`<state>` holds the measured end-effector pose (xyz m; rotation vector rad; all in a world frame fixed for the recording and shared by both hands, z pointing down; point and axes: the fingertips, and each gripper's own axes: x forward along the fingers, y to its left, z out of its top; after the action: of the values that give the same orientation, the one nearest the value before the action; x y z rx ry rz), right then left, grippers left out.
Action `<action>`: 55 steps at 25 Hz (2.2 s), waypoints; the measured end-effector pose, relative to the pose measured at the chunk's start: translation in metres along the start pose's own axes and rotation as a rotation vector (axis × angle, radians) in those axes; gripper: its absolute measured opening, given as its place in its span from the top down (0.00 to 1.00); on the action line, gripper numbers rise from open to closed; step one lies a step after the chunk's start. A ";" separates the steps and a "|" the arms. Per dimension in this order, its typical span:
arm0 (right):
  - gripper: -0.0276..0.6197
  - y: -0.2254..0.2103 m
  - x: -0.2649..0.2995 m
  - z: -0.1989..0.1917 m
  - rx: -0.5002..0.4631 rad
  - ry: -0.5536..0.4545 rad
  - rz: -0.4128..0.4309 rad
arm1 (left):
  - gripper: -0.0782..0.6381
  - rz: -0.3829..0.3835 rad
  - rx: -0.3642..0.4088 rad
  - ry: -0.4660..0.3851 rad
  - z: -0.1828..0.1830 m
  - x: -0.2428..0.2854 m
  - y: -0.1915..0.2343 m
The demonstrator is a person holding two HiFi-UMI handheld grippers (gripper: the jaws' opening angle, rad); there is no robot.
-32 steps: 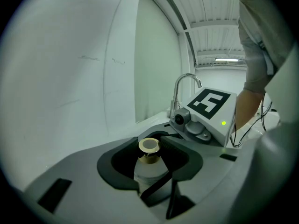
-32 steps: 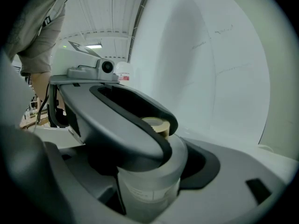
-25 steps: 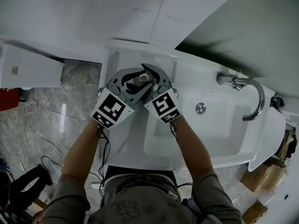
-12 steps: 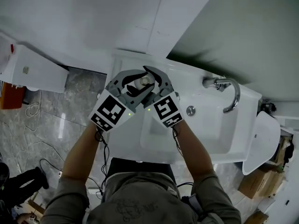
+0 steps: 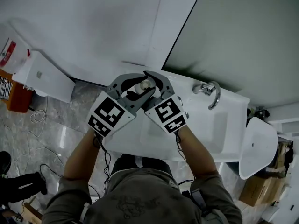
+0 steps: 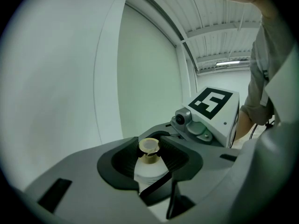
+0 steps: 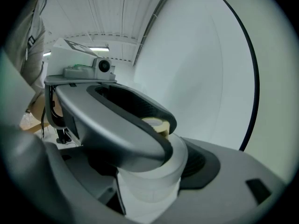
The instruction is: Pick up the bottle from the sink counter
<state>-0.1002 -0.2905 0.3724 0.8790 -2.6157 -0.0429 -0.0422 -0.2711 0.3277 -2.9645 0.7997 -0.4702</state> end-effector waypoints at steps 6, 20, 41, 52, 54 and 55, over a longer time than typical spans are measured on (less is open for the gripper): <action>0.44 0.032 -0.034 0.045 -0.041 -0.007 0.004 | 0.68 0.014 0.021 -0.031 0.043 -0.043 -0.027; 0.44 0.110 -0.071 0.069 -0.055 -0.058 0.042 | 0.68 0.054 0.053 -0.033 0.052 -0.109 -0.082; 0.44 0.163 -0.071 -0.018 0.086 -0.007 0.123 | 0.68 0.016 -0.061 0.066 -0.034 -0.102 -0.131; 0.44 0.159 -0.071 -0.020 0.085 -0.012 0.125 | 0.68 0.026 -0.057 0.079 -0.035 -0.098 -0.130; 0.44 0.158 -0.070 -0.018 0.080 -0.015 0.124 | 0.68 0.030 -0.055 0.077 -0.033 -0.098 -0.128; 0.44 0.158 -0.070 -0.017 0.078 -0.016 0.124 | 0.68 0.032 -0.053 0.076 -0.033 -0.099 -0.128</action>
<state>-0.1338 -0.1208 0.3878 0.7432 -2.6971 0.0863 -0.0709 -0.1100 0.3456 -2.9936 0.8789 -0.5724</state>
